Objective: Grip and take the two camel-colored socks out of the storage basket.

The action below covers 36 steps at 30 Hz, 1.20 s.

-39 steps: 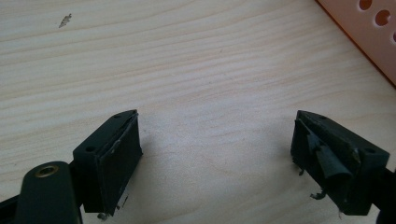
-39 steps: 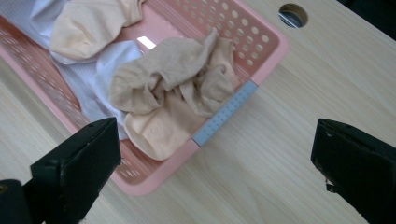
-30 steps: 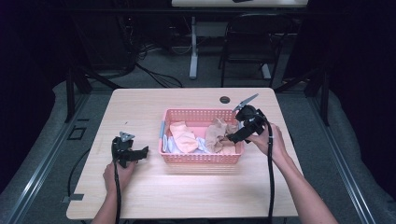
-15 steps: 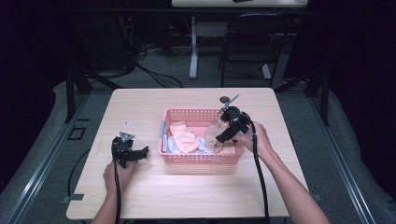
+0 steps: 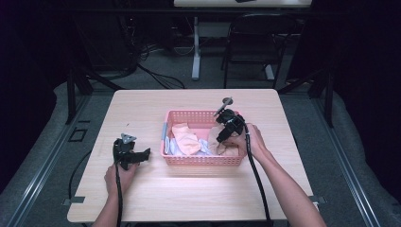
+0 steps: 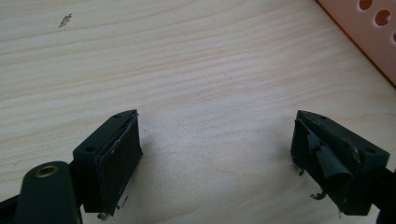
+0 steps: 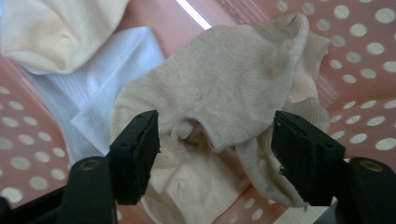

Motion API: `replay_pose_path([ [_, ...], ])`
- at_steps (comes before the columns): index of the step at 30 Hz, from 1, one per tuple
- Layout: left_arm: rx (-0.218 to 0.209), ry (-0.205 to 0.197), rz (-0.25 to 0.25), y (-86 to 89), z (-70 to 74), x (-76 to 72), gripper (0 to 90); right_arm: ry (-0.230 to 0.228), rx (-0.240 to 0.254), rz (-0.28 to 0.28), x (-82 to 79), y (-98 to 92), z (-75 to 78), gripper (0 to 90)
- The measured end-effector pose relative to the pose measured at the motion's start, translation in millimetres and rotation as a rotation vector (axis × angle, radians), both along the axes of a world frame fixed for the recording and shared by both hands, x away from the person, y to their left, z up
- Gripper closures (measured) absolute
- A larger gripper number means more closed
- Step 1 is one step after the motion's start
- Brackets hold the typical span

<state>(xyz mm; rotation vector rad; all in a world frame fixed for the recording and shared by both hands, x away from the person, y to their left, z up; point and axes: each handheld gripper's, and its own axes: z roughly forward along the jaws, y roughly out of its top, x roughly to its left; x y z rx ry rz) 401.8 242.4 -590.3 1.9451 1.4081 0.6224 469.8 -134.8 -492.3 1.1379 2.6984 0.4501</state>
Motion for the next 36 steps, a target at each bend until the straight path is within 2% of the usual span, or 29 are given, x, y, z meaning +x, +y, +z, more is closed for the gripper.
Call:
replay_pose_path([
  [2,0.0,0.0,0.0,0.0,0.0,0.0,15.6,0.003,-0.006,-0.007,1.2,1.2,-1.9,38.0],
  [4,-0.001,-0.001,0.0,0.0,-0.1,0.0,15.6,0.01,-0.033,-0.01,2.7,3.0,-4.2,41.5],
  [5,0.0,0.0,0.0,0.0,0.0,0.0,15.6,0.003,-0.028,-0.025,2.6,4.1,-6.9,43.8],
  [6,0.0,0.0,0.0,0.0,0.0,0.0,15.6,0.015,-0.057,-0.013,4.5,4.1,-6.4,46.3],
  [9,0.0,0.0,0.0,0.0,0.0,0.0,15.6,0.017,-0.072,-0.026,6.6,4.9,-8.5,56.4],
  [14,0.0,0.0,0.0,0.0,0.0,0.0,15.6,0.005,-0.057,-0.048,6.8,5.8,-9.3,73.6],
  [18,-0.001,0.0,0.001,-0.1,0.0,0.0,15.6,0.005,-0.059,-0.046,6.9,6.6,-8.0,86.4],
  [19,0.0,-0.001,0.001,-0.1,0.0,0.0,15.6,0.007,-0.046,-0.044,6.8,6.5,-7.2,87.1],
  [21,0.0,0.0,0.0,-0.1,0.0,0.0,15.6,0.016,-0.051,-0.036,6.9,6.5,-3.5,87.6],
  [22,0.0,0.0,0.0,0.0,0.0,0.0,15.6,0.005,-0.029,-0.049,6.1,7.0,-3.8,87.7],
  [27,0.0,0.0,0.0,0.0,0.0,0.1,15.6,0.004,-0.03,-0.036,6.2,6.5,6.3,88.6],
  [28,0.0,0.0,0.0,0.0,0.0,0.1,15.6,-0.011,-0.02,-0.041,5.2,7.1,7.1,88.7],
  [29,0.0,0.0,0.0,0.0,0.0,0.1,15.6,-0.003,-0.03,-0.028,5.3,7.3,10.5,88.7],
  [36,-0.001,-0.001,0.001,-0.1,0.0,0.1,15.6,-0.017,-0.002,-0.011,3.4,9.5,30.1,88.8],
])
